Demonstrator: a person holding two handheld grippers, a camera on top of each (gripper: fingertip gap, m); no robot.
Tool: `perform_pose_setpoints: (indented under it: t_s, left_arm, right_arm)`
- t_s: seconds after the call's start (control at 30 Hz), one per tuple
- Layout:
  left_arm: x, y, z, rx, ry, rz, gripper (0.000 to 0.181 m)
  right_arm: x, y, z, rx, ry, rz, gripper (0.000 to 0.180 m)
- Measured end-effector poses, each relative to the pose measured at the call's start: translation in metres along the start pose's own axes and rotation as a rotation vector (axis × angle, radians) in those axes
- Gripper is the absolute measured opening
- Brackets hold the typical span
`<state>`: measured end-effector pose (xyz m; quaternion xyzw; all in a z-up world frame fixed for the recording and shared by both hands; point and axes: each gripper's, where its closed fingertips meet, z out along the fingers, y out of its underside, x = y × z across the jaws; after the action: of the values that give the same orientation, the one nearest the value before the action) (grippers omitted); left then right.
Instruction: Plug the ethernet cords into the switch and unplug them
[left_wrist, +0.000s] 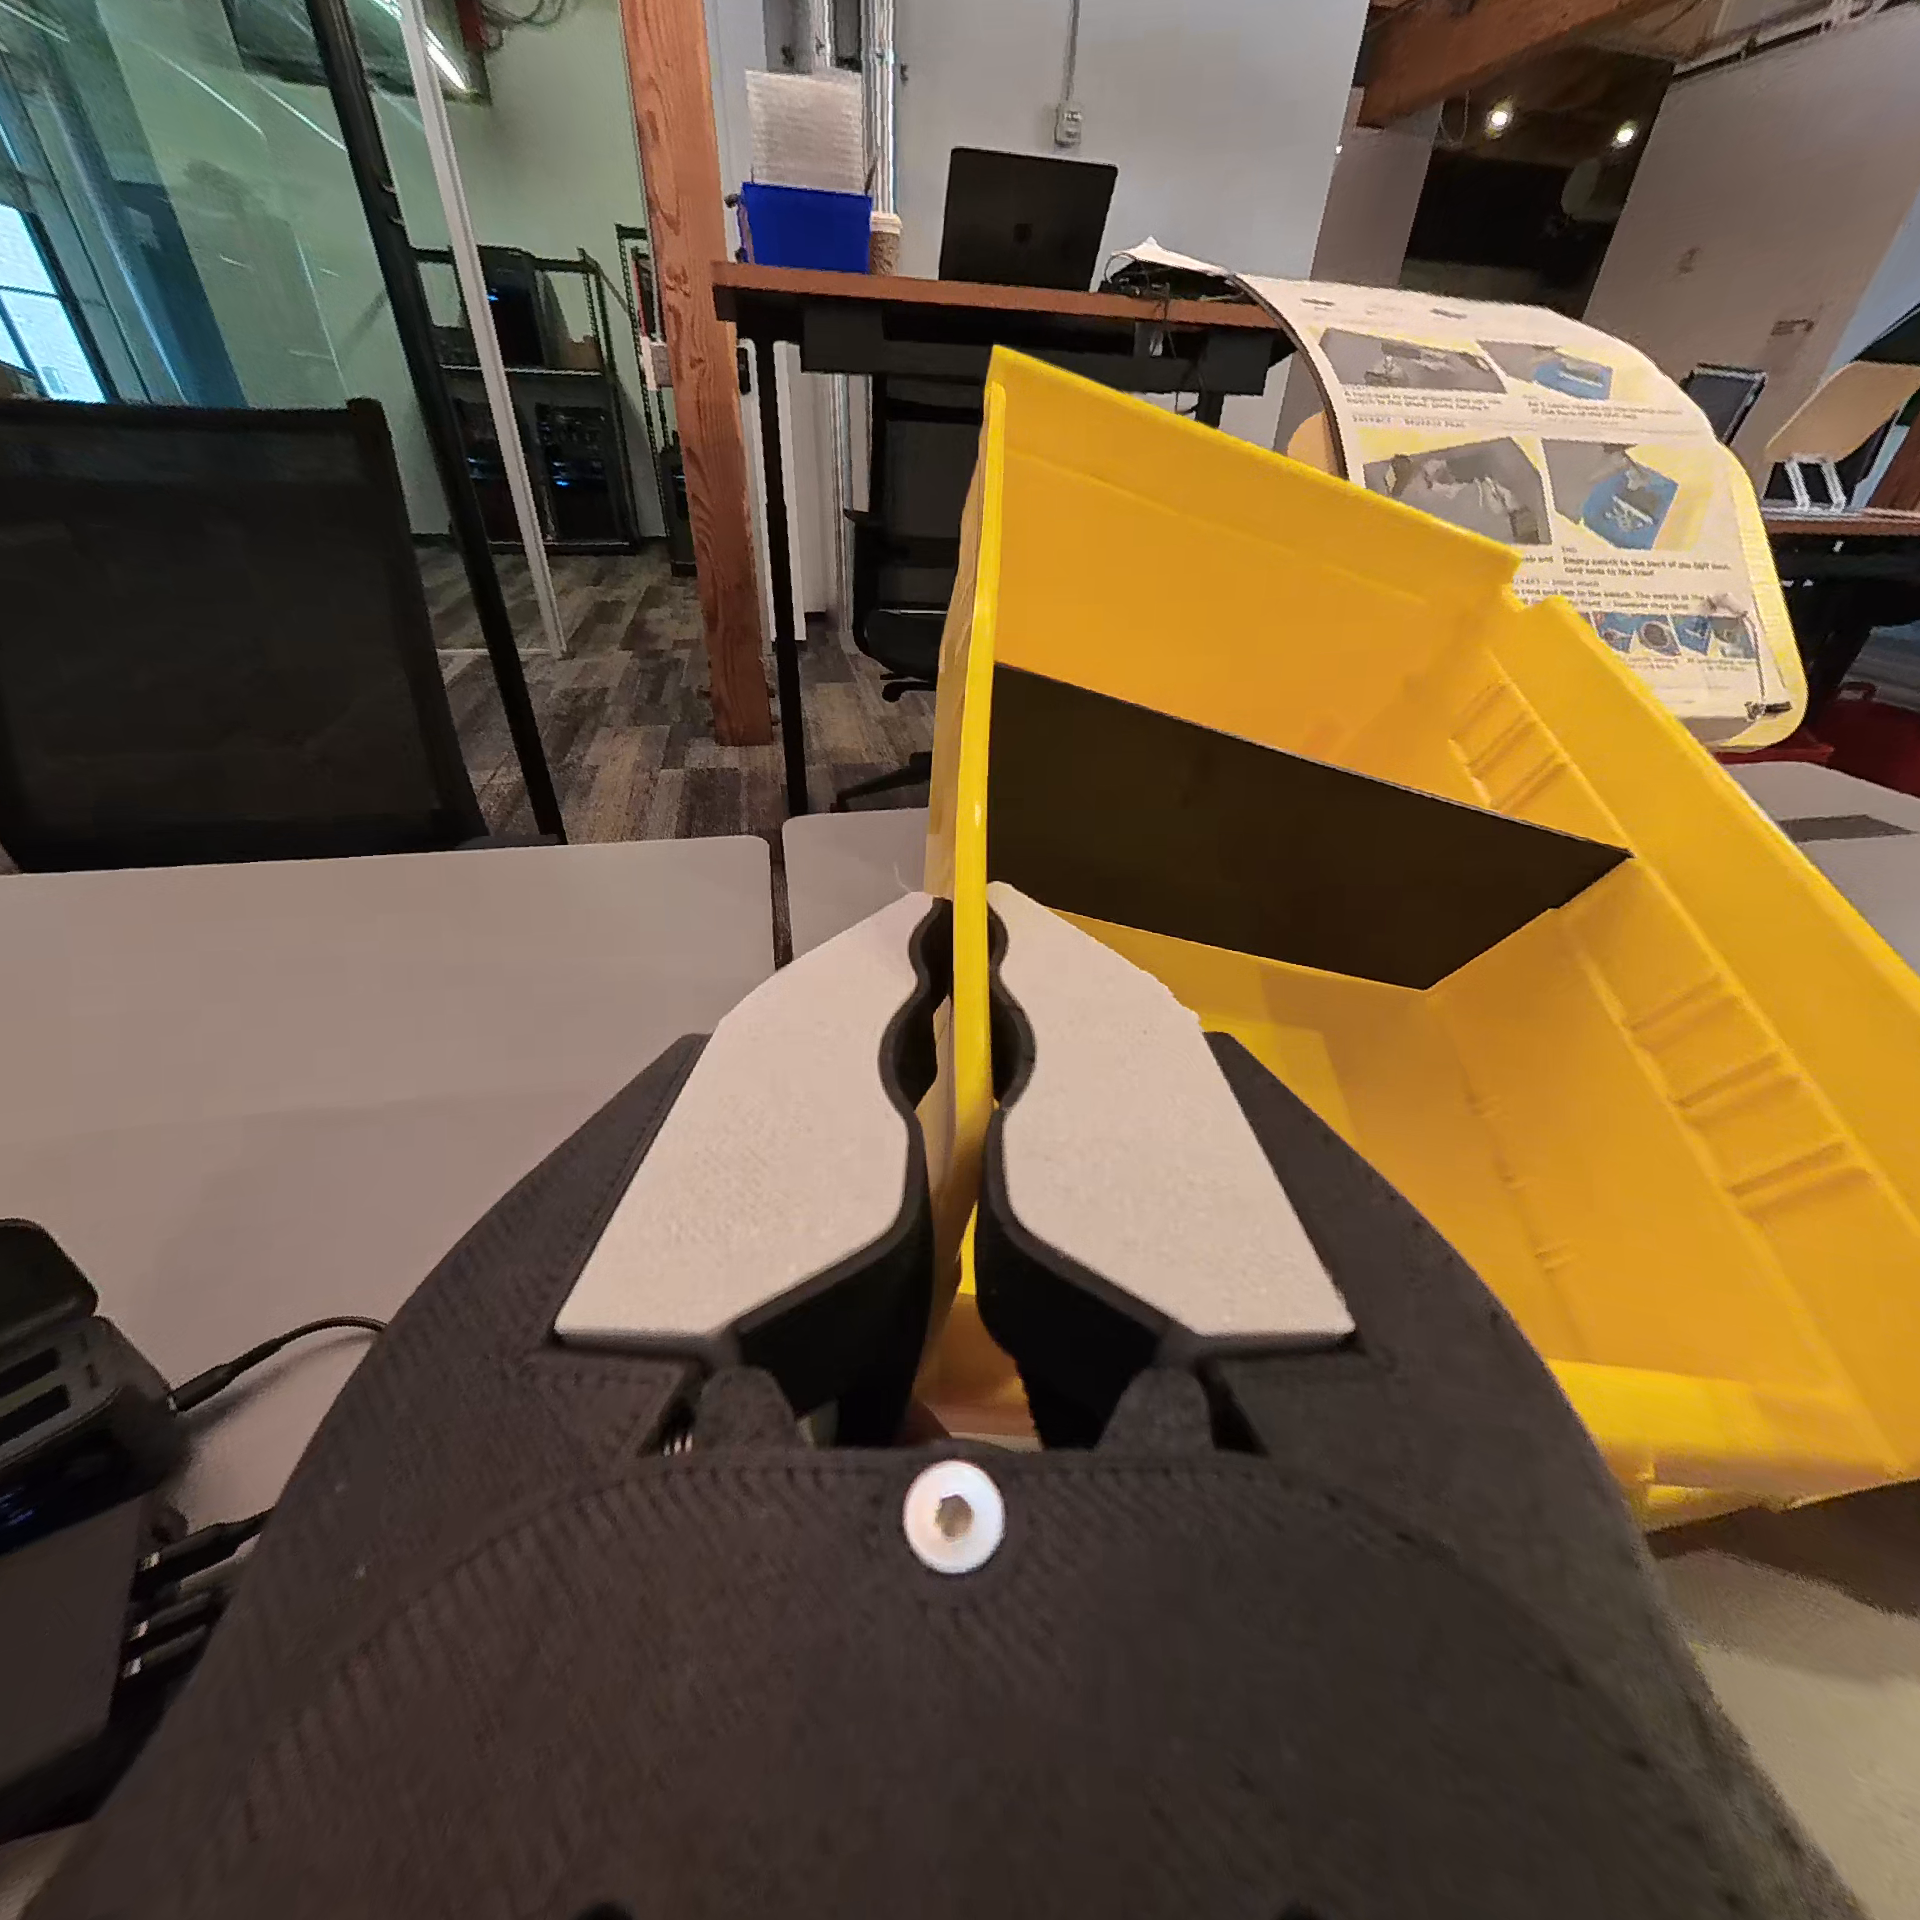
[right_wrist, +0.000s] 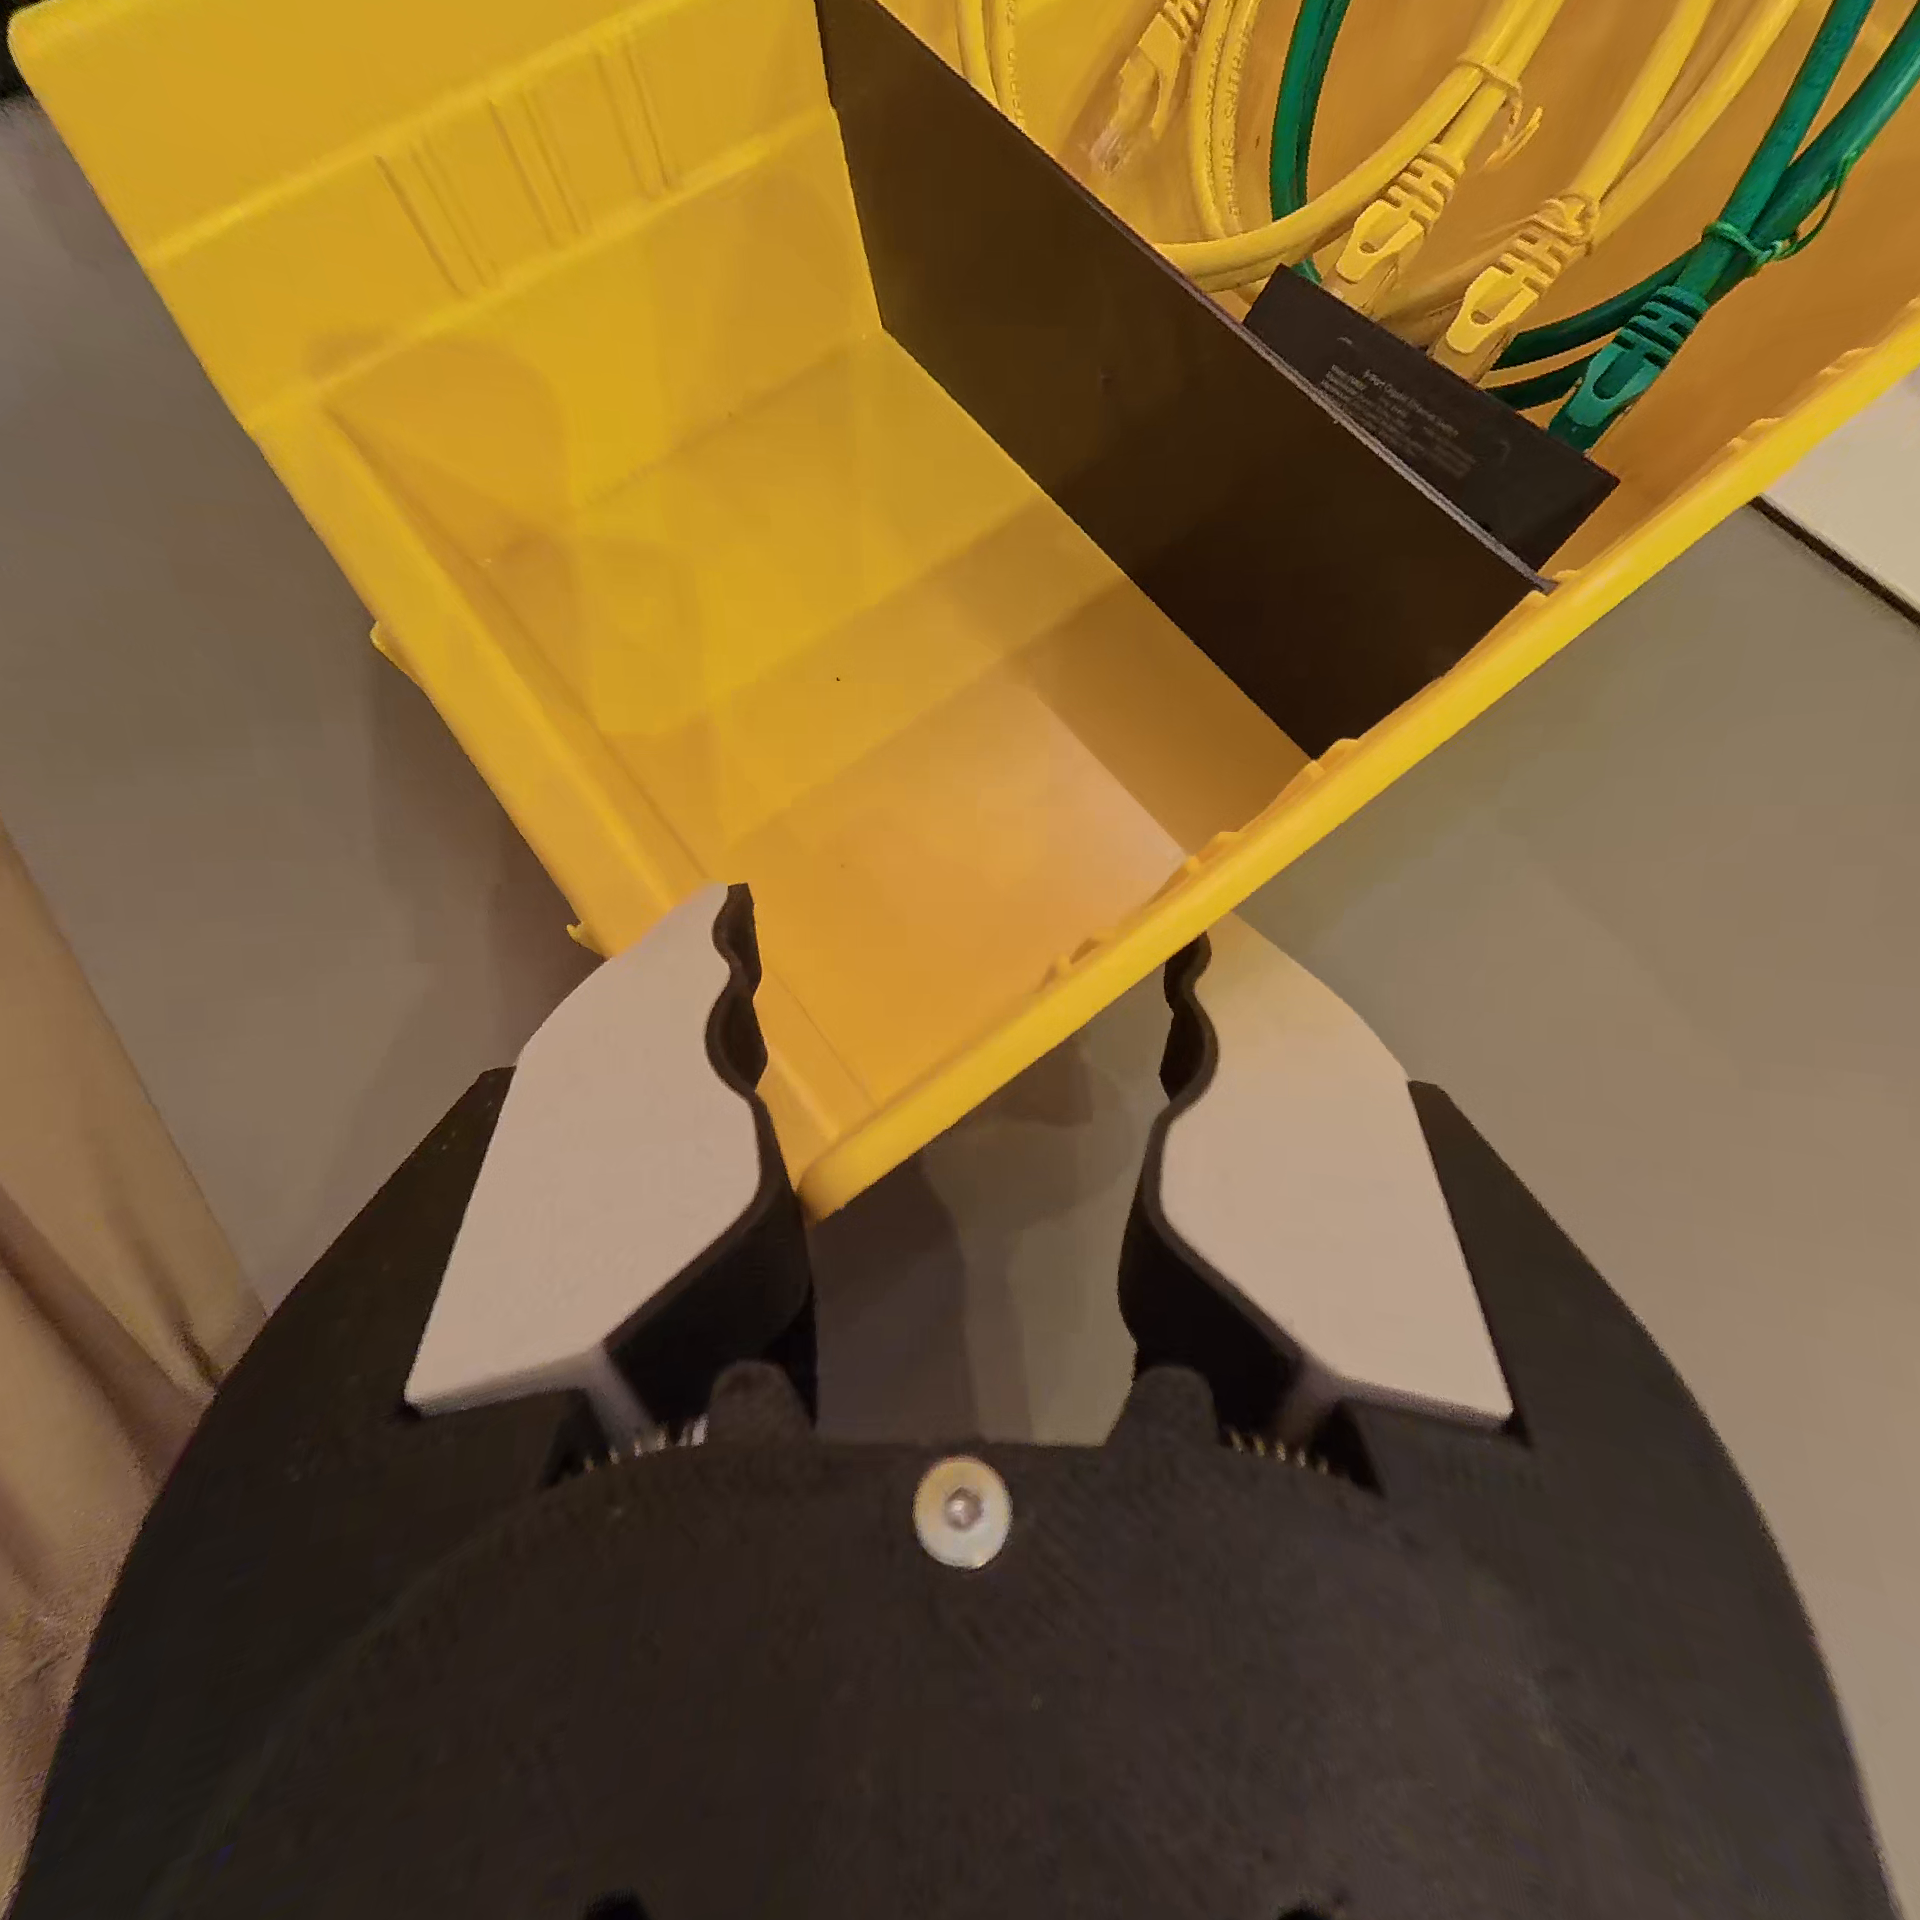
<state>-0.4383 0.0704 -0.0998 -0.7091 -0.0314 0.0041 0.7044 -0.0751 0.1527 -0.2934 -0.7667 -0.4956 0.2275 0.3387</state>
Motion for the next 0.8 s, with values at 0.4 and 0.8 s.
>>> perform_pose_setpoints:
  t_s: [0.4, 0.8]
  left_arm:
    - [0.013, -0.016, 0.000, 0.045, 0.024, -0.044, 0.002]
    - [0.149, -0.035, 0.033, 0.041, 0.246, 0.010, 0.002]
  right_arm:
    - [-0.049, -0.034, 0.030, -0.047, -0.205, -0.051, 0.079]
    - [0.048, -0.040, -0.081, 0.158, -0.149, 0.153, 0.089]
